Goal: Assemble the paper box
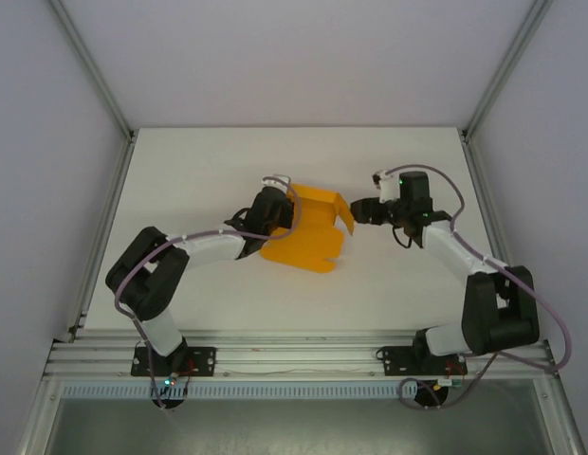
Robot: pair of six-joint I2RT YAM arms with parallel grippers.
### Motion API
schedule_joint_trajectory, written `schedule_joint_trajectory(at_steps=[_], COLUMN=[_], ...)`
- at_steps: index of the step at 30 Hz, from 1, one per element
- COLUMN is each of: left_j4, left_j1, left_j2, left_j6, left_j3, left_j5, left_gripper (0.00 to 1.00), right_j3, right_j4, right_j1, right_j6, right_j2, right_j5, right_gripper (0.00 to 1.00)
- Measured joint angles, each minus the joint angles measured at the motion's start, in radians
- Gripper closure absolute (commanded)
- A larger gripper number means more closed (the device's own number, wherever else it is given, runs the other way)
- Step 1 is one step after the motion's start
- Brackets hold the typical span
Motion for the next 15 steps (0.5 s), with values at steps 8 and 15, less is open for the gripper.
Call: schedule_joint_trajectory(at_steps=[8, 15], left_j4=[-0.064, -0.086], left_j1=[0.004, 0.006], left_j2=[0.000, 0.000], left_j6=[-0.019, -0.023], left_j3=[0.028, 0.032], left_j5=[0.022, 0.048], left_gripper=[1.00, 1.00], right_j3=[0.016, 0.023], right_j4=[-0.092, -0.084], right_j1=[0.047, 0.093], right_j6=[-0.196, -0.242], right_j2=[0.003, 0.026], right_j5=[-0.215, -0.185], right_gripper=[0.41, 0.35])
